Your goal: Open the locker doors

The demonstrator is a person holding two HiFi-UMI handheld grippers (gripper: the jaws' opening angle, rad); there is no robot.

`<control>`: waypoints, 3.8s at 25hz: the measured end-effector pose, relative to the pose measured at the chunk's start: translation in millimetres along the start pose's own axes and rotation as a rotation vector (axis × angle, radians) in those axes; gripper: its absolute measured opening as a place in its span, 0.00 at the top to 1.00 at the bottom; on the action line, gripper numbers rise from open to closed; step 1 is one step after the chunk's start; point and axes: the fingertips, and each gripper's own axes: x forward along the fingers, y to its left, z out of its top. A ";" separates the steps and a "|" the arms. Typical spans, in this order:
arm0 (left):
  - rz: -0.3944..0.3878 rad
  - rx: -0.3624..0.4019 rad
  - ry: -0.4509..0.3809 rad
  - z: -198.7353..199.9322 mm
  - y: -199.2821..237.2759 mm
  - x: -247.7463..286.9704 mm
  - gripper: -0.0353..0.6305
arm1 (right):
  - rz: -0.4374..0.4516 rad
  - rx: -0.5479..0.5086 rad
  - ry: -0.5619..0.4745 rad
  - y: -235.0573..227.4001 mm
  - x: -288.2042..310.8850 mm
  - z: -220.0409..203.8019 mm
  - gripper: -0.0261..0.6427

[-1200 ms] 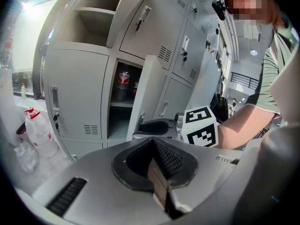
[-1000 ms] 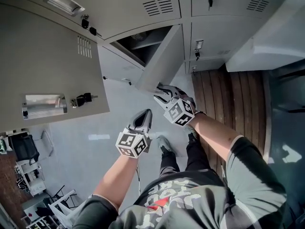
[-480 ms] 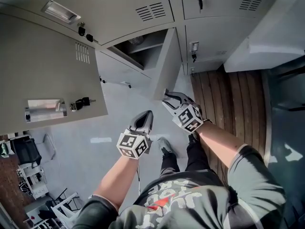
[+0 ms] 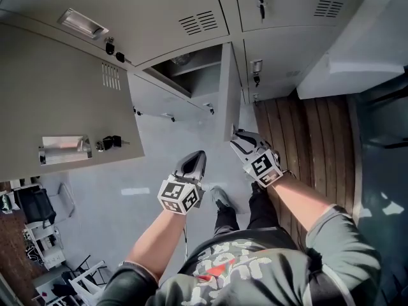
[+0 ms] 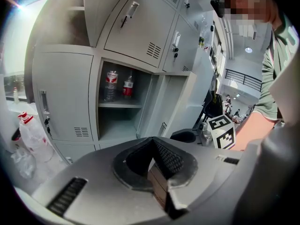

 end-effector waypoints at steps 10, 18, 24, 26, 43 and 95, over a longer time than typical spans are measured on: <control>-0.016 0.009 -0.012 10.5 -13.6 -0.6 0.95 | -0.053 0.048 0.044 -18.4 -34.9 -16.3 0.79; -0.019 0.014 -0.016 13.9 -22.2 -7.5 0.95 | -0.105 0.049 0.083 -39.3 -60.3 -27.4 0.79; -0.021 0.018 -0.019 18.3 -28.7 -13.6 0.95 | -0.144 0.067 0.114 -53.7 -73.8 -33.3 0.80; -0.022 0.020 -0.022 20.8 -31.4 -16.4 0.95 | -0.155 0.082 0.115 -57.5 -76.8 -35.2 0.80; 0.007 0.003 -0.070 48.8 -49.1 -52.3 0.95 | -0.077 0.106 0.256 -21.9 -108.3 -55.6 0.83; -0.109 0.049 -0.390 167.2 -37.0 -273.3 0.95 | -0.047 0.236 -0.187 106.0 -194.7 232.3 0.91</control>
